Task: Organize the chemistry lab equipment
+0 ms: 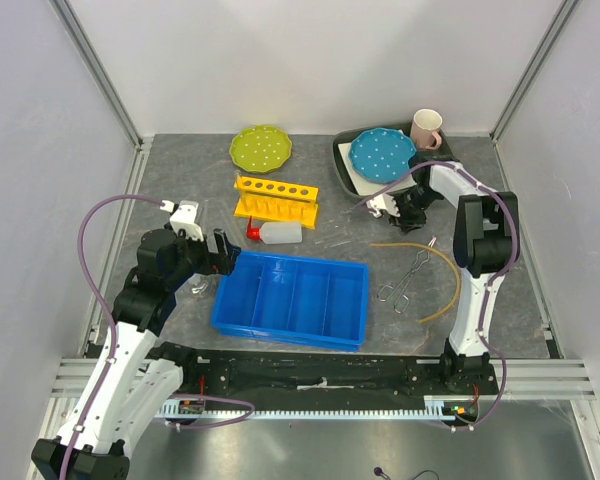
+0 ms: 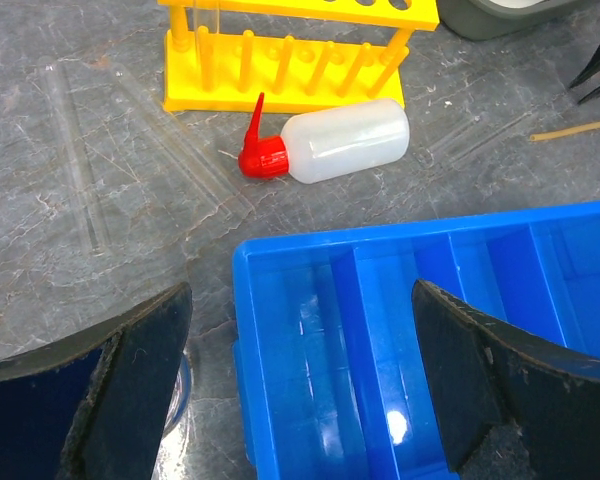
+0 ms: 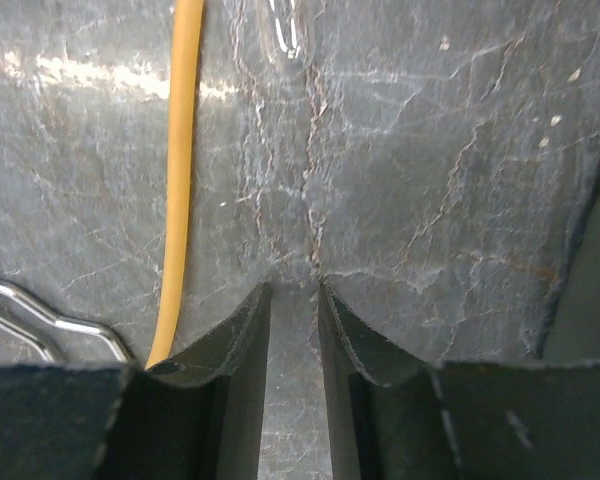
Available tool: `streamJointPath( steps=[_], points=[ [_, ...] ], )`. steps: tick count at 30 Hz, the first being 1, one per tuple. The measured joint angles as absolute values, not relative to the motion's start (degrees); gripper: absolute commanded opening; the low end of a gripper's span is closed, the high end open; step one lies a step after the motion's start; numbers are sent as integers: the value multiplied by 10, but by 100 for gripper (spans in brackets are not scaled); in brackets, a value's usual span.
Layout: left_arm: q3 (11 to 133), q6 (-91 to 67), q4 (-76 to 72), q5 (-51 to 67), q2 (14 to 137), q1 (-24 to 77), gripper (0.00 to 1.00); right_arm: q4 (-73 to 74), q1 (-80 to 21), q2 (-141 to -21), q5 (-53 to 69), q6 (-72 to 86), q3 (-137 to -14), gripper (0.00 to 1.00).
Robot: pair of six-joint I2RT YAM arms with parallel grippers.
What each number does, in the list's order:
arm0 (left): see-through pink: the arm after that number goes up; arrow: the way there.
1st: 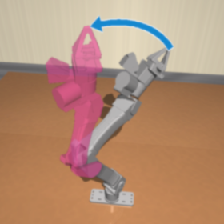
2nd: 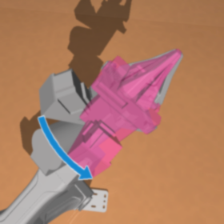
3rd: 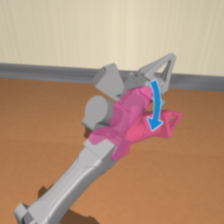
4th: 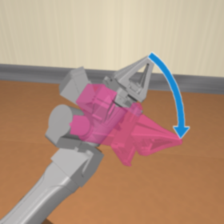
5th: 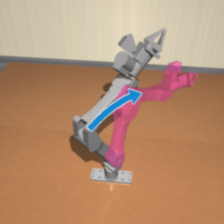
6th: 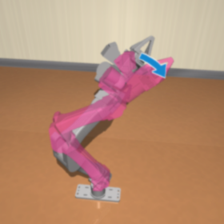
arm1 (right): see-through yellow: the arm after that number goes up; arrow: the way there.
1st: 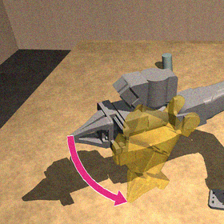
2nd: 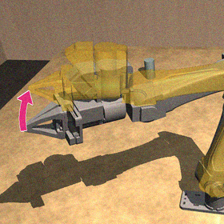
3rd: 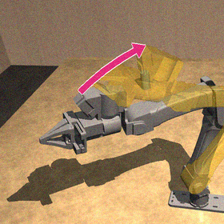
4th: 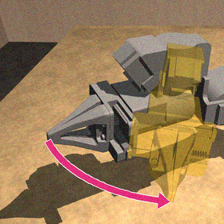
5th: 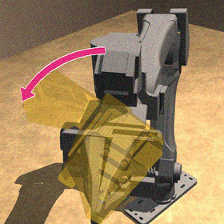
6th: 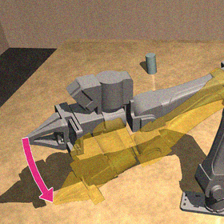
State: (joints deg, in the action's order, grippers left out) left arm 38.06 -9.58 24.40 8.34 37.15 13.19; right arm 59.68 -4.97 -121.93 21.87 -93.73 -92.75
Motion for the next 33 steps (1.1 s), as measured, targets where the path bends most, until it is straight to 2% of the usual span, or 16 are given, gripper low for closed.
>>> streamJointPath(
  steps=[5,17,26,33],
  points=[
    [381,-96,244,93,371,132,96,611,-42,-1214,239,-942,-923,50],
    [381,-96,244,96,371,132,97,599,-135,-1206,312,-879,-924,64],
    [381,-96,244,96,369,132,97,563,-190,-1214,295,-840,-950,65],
    [381,-96,244,96,367,132,97,557,-198,-1235,269,-835,-954,57]
  ],
)
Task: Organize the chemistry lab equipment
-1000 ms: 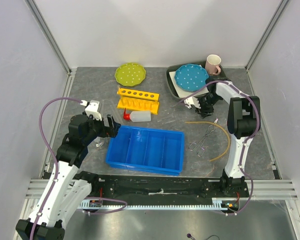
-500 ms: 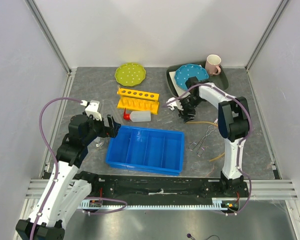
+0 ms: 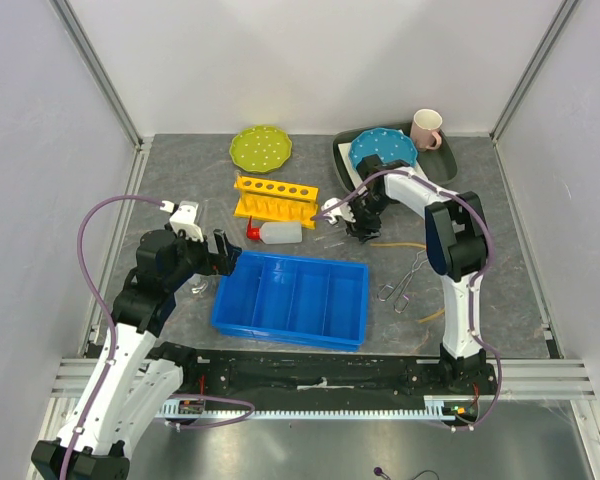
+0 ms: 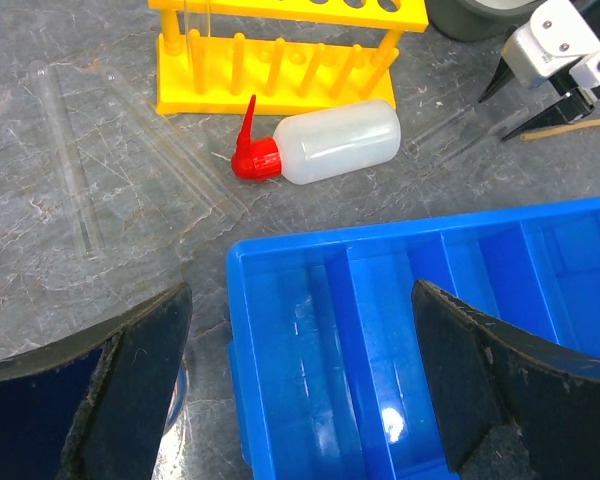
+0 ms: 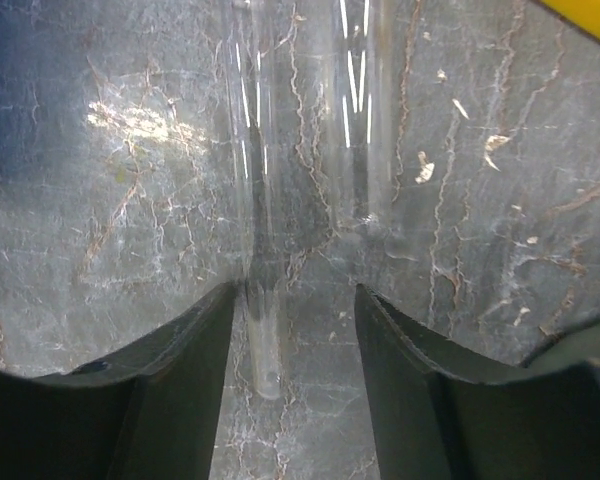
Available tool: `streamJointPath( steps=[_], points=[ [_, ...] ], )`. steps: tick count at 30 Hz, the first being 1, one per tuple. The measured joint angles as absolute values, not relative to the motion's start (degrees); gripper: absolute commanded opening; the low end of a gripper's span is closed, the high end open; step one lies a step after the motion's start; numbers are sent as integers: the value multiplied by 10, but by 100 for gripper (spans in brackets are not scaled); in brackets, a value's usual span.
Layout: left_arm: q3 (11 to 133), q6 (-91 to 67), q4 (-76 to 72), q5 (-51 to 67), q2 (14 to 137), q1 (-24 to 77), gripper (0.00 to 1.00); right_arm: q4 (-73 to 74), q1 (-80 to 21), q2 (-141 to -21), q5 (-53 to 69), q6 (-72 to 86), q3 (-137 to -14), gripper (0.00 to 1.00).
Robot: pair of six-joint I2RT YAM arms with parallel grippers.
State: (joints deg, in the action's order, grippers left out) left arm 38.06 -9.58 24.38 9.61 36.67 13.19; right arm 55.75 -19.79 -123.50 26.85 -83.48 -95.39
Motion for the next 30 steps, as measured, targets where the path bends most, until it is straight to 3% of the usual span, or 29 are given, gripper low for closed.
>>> streamJointPath(
  steps=[6,18,30],
  points=[
    [381,-96,244,96,364,132,97,564,-203,-1240,255,-833,-954,42],
    [381,-96,244,96,363,132,97,583,-208,-1235,239,-857,-946,19],
    [380,-102,243,123,352,132,98,584,-185,-1216,246,-860,-930,15]
  ],
)
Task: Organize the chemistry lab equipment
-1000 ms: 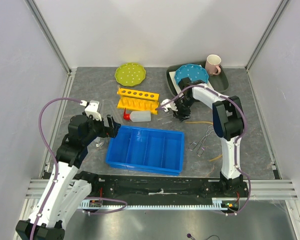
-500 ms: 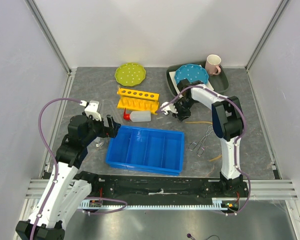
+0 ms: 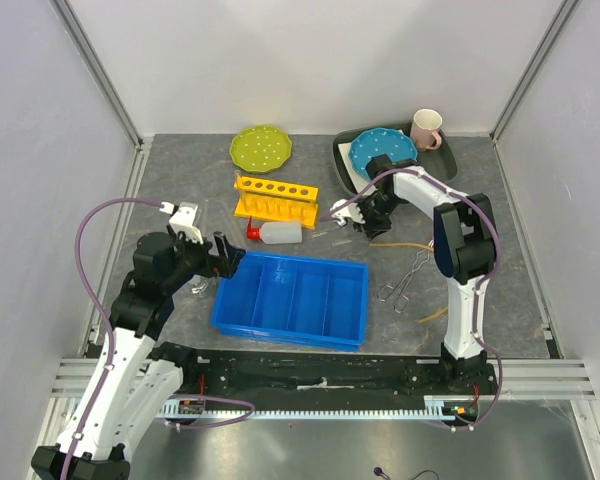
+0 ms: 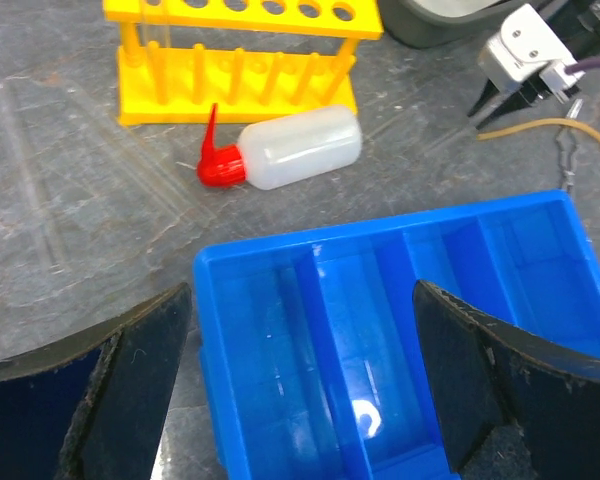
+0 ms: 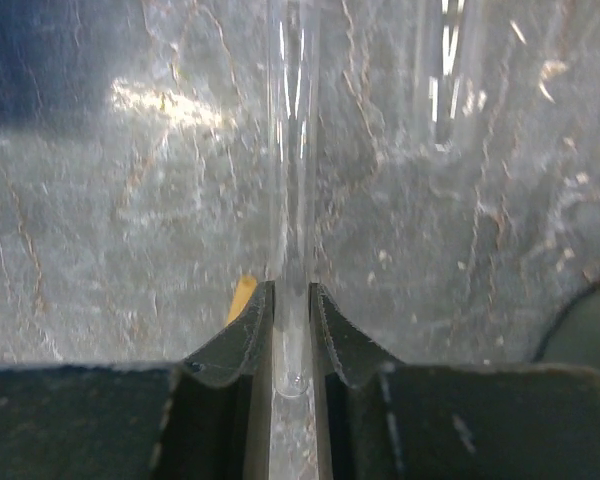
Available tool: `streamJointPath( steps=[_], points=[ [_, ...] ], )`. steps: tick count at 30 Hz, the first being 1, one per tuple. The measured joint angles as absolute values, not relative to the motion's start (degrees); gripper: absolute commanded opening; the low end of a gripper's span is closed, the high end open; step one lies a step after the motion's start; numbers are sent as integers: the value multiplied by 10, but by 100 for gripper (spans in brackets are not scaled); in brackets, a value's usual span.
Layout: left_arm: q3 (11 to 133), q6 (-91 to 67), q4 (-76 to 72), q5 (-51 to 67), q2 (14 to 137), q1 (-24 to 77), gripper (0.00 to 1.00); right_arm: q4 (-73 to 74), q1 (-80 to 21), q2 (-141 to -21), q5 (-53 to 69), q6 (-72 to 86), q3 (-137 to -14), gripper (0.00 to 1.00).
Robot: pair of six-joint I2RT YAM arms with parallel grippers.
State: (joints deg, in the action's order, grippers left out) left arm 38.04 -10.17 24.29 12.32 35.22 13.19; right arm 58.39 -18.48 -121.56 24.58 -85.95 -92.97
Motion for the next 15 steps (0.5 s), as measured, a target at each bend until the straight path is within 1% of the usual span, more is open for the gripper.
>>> streamJointPath(
  steps=[8,15],
  points=[
    [376,-180,204,222,358,132,100,595,-151,-1155,253,-860,-930,14],
    [385,-296,112,320,433,132,100,604,-149,-1119,264,-864,-930,14]
  ],
)
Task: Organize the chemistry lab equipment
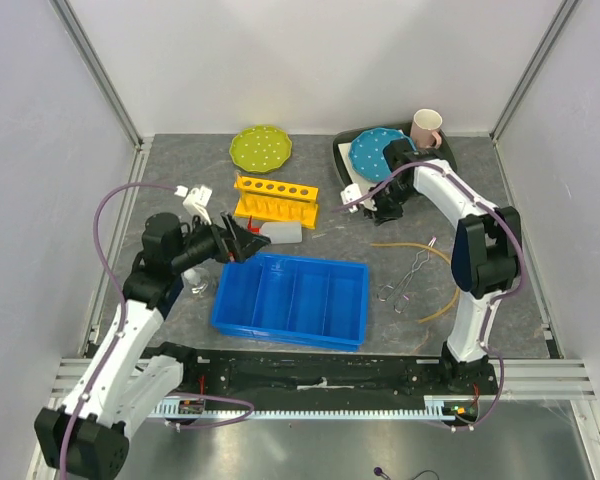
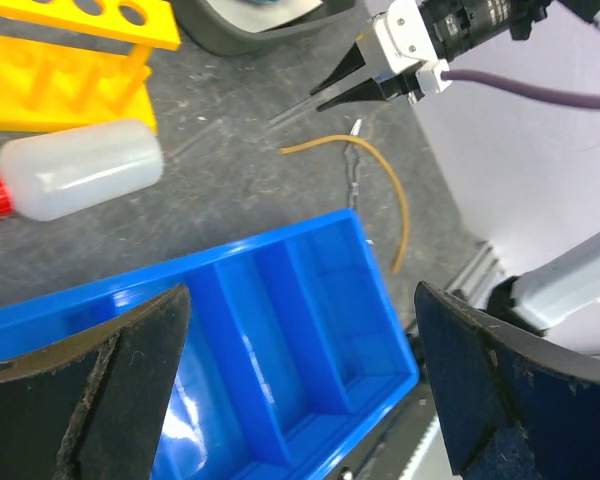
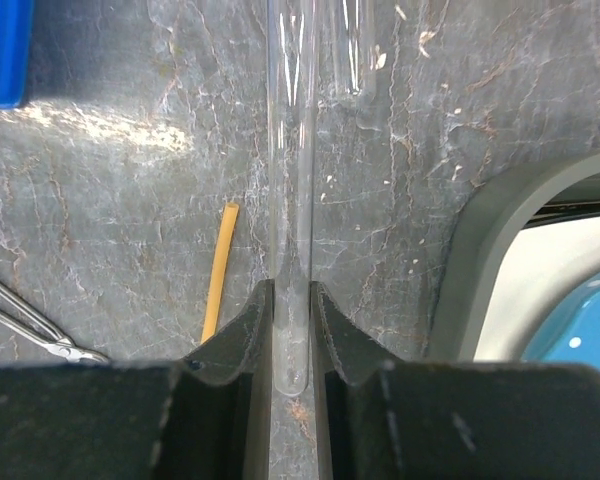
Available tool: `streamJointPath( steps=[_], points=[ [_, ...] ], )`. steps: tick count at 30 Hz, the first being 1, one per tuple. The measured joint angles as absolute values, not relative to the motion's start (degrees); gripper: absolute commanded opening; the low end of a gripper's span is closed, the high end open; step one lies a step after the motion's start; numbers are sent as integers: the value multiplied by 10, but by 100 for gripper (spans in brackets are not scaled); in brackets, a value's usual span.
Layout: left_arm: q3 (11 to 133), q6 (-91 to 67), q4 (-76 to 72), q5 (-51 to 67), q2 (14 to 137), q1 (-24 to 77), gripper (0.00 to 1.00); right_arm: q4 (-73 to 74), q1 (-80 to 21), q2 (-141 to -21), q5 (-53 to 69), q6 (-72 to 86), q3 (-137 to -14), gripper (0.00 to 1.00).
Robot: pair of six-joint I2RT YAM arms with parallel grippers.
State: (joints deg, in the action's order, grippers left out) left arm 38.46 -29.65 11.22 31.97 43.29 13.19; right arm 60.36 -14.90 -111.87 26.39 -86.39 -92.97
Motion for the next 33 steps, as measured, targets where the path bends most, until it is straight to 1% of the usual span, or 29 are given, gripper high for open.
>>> streamJointPath(
  steps=[4,9,12,13,15,16,18,21,22,27,28,31,33],
  points=[
    [410,-364,67,367,507,132,99,610,-150,-1094,281,-866,-927,14],
    [443,-440,17,423,602,140,98,618,-171,-1027,293,-871,-907,15],
    [469,-469,-1,440,665,173,95,620,-202,-987,303,-872,-896,15],
    [477,-475,-4,442,683,187,92,621,-216,-973,307,-872,-892,15],
    [494,-486,-7,447,713,211,90,622,-240,-952,314,-870,-884,15],
    [503,-491,-9,448,728,224,87,623,-255,-941,317,-868,-879,15],
    [517,-499,-14,451,755,241,84,623,-282,-922,322,-863,-870,15],
    [526,-505,-17,452,780,258,78,622,-316,-901,326,-853,-861,15],
    [527,-505,-17,453,787,263,74,622,-326,-894,326,-850,-858,15],
    [529,-505,-9,460,804,292,63,622,-348,-879,326,-834,-850,15],
    [529,-505,-7,463,804,297,59,621,-350,-879,325,-832,-849,15],
    [529,-504,2,470,804,308,52,618,-356,-878,324,-823,-845,15],
    [529,-502,12,474,804,313,50,615,-360,-877,322,-818,-842,15]
  ],
)
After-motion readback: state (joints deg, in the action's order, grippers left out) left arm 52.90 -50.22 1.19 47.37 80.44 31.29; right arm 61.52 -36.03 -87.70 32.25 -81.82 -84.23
